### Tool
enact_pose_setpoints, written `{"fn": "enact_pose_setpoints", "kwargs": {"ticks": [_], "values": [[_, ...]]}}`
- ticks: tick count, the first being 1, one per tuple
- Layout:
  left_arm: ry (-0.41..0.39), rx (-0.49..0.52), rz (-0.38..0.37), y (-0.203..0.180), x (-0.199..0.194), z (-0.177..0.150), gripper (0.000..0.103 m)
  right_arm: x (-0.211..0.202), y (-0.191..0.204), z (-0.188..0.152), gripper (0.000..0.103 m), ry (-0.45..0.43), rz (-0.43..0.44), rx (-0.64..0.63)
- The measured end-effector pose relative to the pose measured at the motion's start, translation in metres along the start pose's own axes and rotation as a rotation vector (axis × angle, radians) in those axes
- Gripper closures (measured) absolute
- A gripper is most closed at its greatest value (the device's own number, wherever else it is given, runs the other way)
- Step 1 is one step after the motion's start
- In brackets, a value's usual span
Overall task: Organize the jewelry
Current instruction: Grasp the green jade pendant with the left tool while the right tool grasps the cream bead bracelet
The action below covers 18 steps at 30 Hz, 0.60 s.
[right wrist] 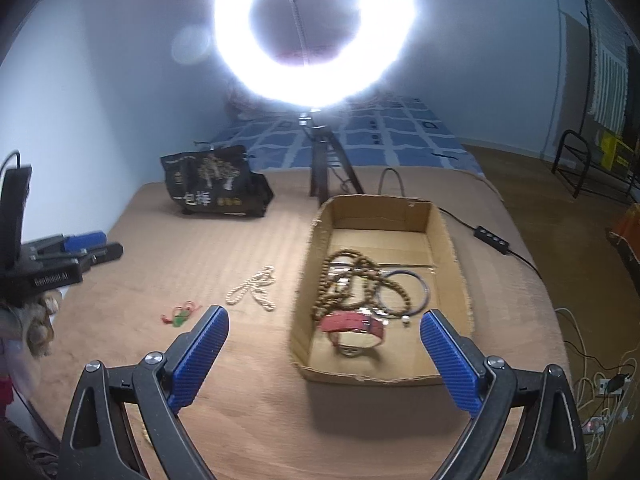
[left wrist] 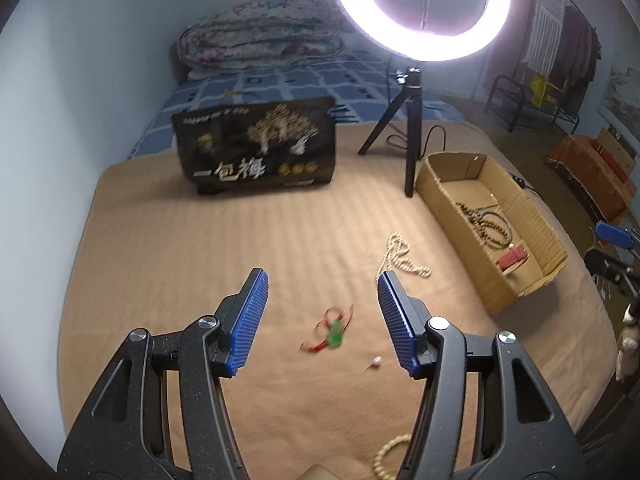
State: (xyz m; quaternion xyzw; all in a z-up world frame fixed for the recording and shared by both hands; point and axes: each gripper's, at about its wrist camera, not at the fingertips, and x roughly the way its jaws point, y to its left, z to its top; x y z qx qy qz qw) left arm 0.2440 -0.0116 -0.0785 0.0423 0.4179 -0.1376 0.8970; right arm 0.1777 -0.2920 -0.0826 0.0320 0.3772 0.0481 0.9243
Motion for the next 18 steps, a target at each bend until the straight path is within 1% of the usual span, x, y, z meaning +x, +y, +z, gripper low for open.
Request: {"fn": "enact_pose_setpoints", "kwargs": {"ticks": [4,6,12,16,18], "values": [[0.014,-0.035,-0.021,0.016,0.002,-0.015,0.044,0.003,0.019,0.0,0.005,0.008,0.033,-0.008],[0.034,-0.051,-0.037,0.022,0.006,-0.021,0.044,0.005,0.027,-0.002,0.005,0.013,0.046,-0.018],[0.06,-0.073,-0.074,0.034,0.017,-0.034,0.044,0.01,0.061,-0.018,0.005,0.047,0.093,-0.084],[0.084,-0.096,-0.092,0.04,0.028,-0.039,0.045,0.018,0.086,-0.038,0.01,0.093,0.116,-0.144],[0.091,-0.1,-0.097,0.041,0.032,-0.041,0.05,0.022,0.095,-0.046,0.013,0.118,0.131,-0.164]]}}
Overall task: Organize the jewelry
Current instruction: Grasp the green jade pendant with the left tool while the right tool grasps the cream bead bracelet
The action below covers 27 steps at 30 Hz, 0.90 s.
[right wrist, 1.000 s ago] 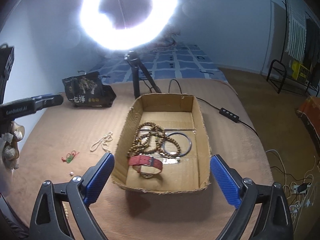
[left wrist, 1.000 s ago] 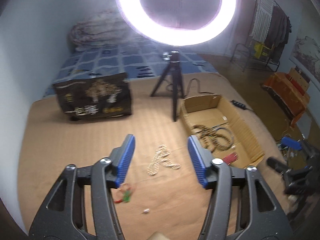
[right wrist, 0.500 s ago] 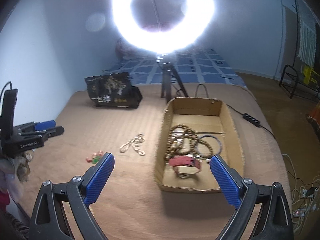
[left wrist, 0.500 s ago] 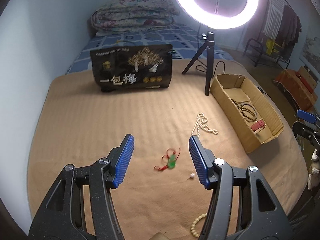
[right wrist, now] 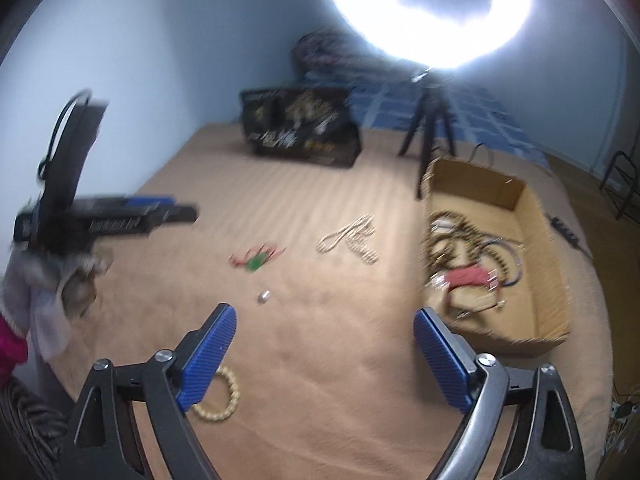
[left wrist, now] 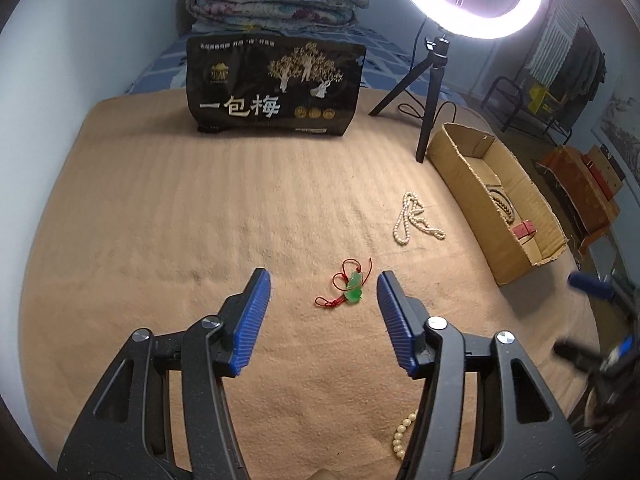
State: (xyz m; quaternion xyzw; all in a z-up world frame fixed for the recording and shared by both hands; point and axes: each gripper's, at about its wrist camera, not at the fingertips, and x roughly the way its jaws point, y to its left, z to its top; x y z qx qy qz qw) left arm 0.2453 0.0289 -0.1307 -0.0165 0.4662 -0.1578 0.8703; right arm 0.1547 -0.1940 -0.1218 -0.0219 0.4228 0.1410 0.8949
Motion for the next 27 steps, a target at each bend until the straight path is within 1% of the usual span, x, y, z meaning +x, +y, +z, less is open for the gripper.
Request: {"fn": "enact_pose_setpoints", "kwargs": {"ticks": [1,5,6,7,8,12,14,16,20,27], "values": [[0.005,0.003,0.001,0.0,0.003,-0.001,0.051,0.005,0.007,-0.005,0.015,0.019,0.011,-0.014],[0.027,0.013,0.0,-0.002,0.014,-0.004,0.052,0.021,0.026,-0.022,0.019,0.08,0.046,-0.058],[0.031,0.017,-0.001,-0.002,0.016,-0.005,0.054,0.024,0.029,-0.026,0.019,0.093,0.052,-0.068],[0.038,0.023,-0.004,-0.004,0.019,-0.006,0.059,0.028,0.034,-0.03,0.02,0.108,0.06,-0.078],[0.047,0.031,-0.005,-0.006,0.022,-0.007,0.06,0.032,0.037,-0.034,0.022,0.122,0.068,-0.085],[0.071,0.059,-0.005,-0.013,0.035,-0.011,0.061,0.046,0.045,-0.045,0.03,0.178,0.109,-0.092],[0.085,0.07,-0.012,-0.017,0.042,-0.012,0.062,0.05,0.048,-0.048,0.033,0.196,0.123,-0.098],[0.099,0.081,-0.016,-0.022,0.048,-0.013,0.066,0.053,0.048,-0.052,0.035,0.21,0.132,-0.1],[0.129,0.103,-0.015,-0.029,0.063,-0.016,0.066,0.06,0.051,-0.059,0.043,0.242,0.152,-0.104],[0.166,0.115,-0.012,-0.033,0.084,-0.02,0.066,0.07,0.062,-0.068,0.052,0.28,0.165,-0.143]]}}
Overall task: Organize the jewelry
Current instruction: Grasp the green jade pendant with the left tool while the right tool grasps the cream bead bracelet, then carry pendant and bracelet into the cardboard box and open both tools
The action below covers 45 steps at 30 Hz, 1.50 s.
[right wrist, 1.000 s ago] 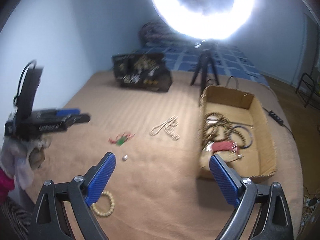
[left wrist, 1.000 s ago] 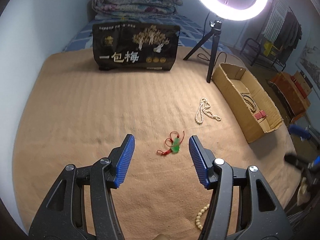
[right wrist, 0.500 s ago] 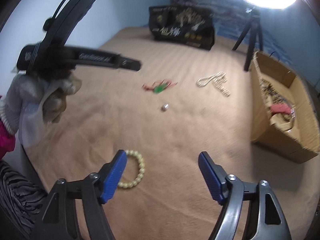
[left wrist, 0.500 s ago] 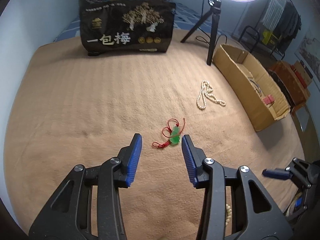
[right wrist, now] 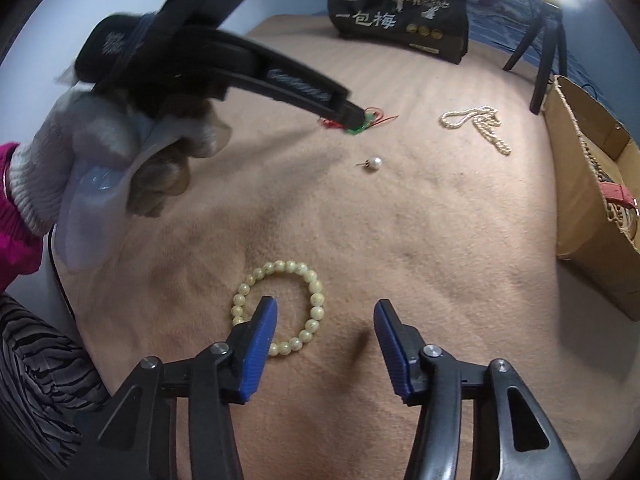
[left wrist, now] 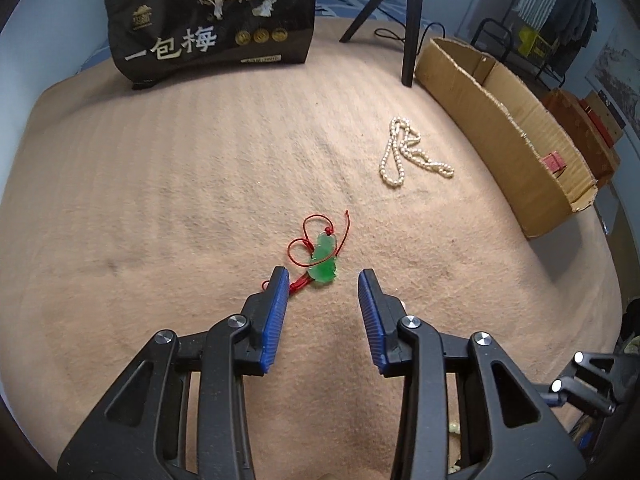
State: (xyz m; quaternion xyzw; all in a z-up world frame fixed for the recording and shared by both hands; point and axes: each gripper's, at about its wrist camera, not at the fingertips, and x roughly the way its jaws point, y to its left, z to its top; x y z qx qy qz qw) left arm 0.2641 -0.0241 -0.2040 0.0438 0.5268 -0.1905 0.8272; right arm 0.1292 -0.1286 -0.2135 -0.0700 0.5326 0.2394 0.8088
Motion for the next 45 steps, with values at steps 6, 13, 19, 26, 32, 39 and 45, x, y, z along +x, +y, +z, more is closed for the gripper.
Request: {"fn": "enact_pose_setpoints", "kwargs": {"ticks": [6,13,19,26,32,39,45], "values": [[0.011,0.024,0.013,-0.008,0.015,0.003,0.067,0.01,0.005,0.0,0.058,0.019,-0.002,-0.008],[0.007,0.032,0.026,-0.008,0.023,0.006,0.07,0.015,0.011,-0.003,0.061,0.025,-0.022,-0.031],[0.004,0.04,0.045,-0.008,0.025,0.006,0.084,0.015,0.014,-0.004,0.068,0.028,-0.041,-0.048],[0.0,0.044,0.058,-0.009,0.025,0.007,0.088,0.012,0.019,-0.007,0.087,0.028,-0.037,-0.055],[-0.006,0.038,0.064,-0.005,0.017,0.004,0.088,0.014,0.018,-0.004,0.095,0.029,-0.029,-0.05],[-0.037,0.006,0.067,0.006,0.002,0.005,0.088,0.003,0.015,0.002,0.098,-0.007,-0.013,-0.038],[-0.07,-0.025,0.074,0.017,-0.015,0.006,0.088,-0.011,0.015,0.009,0.098,-0.051,-0.014,-0.029]]}}
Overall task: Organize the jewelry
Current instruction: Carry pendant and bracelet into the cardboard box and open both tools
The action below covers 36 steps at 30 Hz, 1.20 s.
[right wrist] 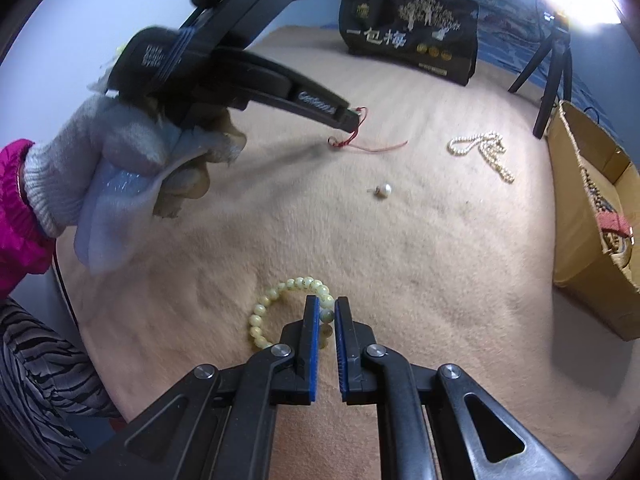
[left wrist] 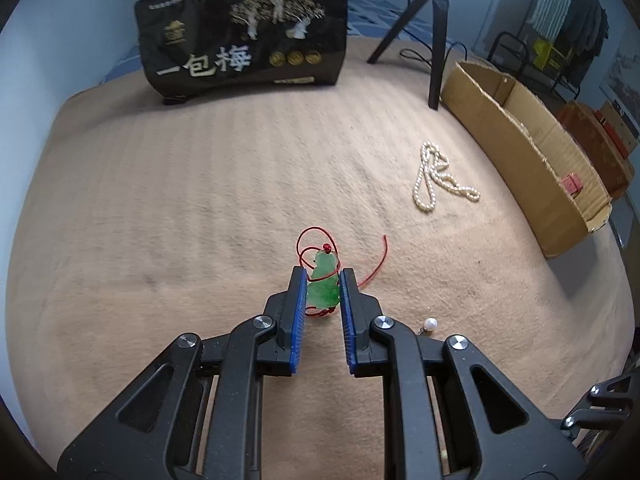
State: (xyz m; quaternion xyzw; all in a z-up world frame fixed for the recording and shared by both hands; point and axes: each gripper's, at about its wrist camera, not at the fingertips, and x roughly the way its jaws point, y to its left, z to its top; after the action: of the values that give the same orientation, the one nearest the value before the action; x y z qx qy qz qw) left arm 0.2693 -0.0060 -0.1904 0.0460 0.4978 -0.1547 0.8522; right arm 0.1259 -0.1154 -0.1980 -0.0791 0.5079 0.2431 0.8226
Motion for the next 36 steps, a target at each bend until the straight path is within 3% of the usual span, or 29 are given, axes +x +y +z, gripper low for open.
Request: {"fn": "enact_pose_setpoints", "kwargs": {"ticks": [15,24,36], "values": [[-0.106,-0.026,-0.009,0.001,-0.049,0.012,0.088,-0.043,-0.006,0.015,0.098,-0.12,-0.056,-0.007],[-0.181,-0.029,-0.051,-0.018,-0.078,0.027,0.088,-0.082,-0.046,0.02,0.098,-0.219,-0.125,0.06],[-0.244,0.018,-0.115,-0.068,-0.097,0.046,0.088,-0.14,-0.129,0.012,0.098,-0.314,-0.249,0.221]]}}
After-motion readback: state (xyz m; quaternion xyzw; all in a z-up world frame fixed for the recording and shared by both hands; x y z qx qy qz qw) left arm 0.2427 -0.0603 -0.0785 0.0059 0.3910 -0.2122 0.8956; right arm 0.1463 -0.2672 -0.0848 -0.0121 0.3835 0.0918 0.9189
